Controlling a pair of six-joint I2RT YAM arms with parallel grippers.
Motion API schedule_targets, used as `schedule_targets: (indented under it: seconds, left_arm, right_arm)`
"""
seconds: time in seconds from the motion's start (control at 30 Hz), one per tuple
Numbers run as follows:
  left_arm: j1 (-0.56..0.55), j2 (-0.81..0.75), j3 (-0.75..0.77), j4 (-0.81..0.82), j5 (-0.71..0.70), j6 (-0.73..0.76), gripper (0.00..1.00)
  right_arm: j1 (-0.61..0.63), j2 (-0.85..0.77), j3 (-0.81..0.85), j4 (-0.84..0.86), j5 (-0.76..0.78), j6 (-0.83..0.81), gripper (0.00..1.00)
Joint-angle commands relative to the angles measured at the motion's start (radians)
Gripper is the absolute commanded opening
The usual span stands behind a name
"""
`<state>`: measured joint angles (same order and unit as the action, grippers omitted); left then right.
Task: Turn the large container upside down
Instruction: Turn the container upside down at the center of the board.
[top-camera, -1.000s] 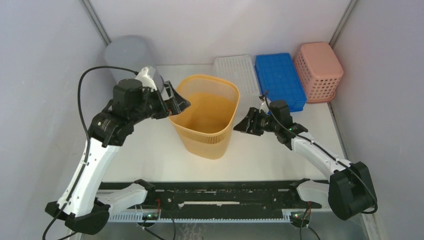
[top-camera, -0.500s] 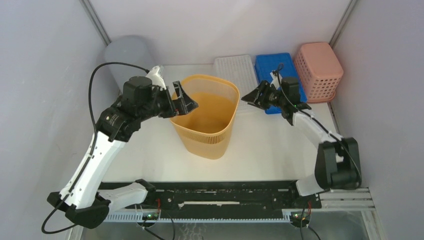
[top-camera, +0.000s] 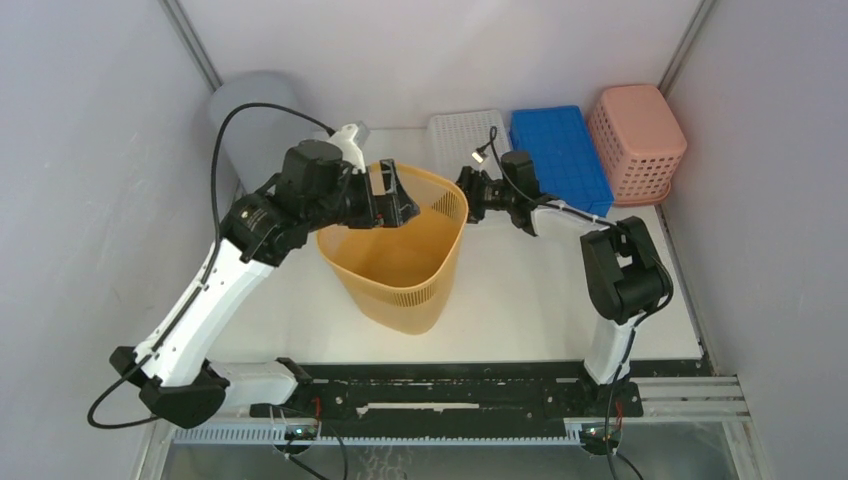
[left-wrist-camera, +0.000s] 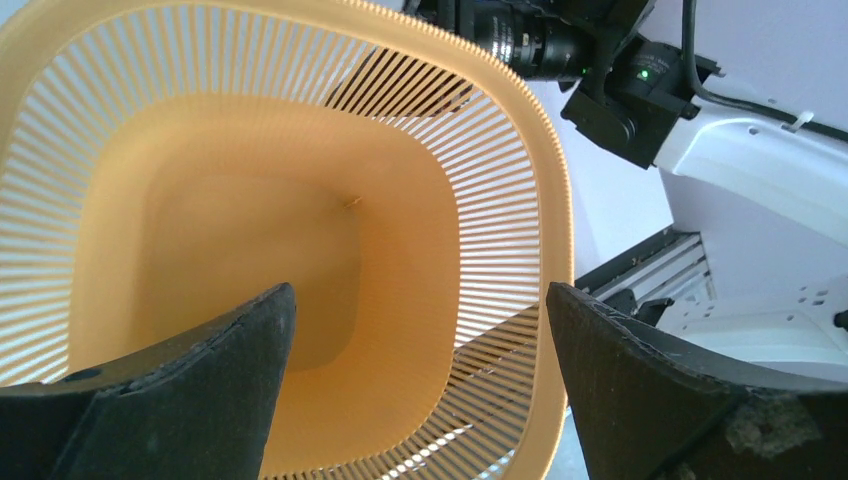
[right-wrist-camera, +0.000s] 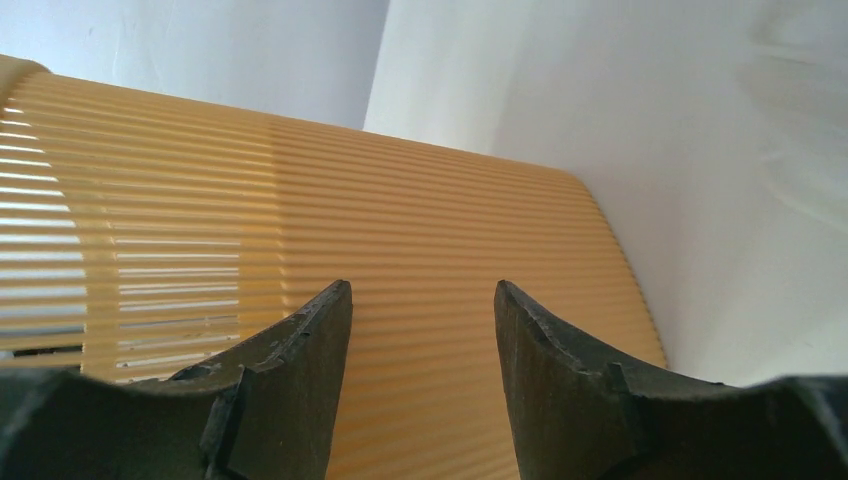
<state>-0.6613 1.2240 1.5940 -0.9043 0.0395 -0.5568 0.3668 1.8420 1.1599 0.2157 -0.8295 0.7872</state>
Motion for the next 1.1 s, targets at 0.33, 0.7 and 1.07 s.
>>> schedule_targets:
  seconds: [0.33,0.7,1.07]
  left_arm:
    - [-0.180,0.088,0.143,-0.169,-0.086,0.106,1.00]
    - [-0.342,0.146,0.244,-0.262,-0.083,0.134,1.00]
    - [-0.390,0.259,0.263,-0.318,-0.257,0.145,1.00]
  right_arm:
    - [0.097,0.083,0.171,-0.033,-0.051,-0.017,0.63]
    - [-0.060,-0.073,0.077,-0.224,0.029,-0.116,0.63]
    - [-0.170,-0.295,-0.118,-0.330,0.037,-0.193,0.63]
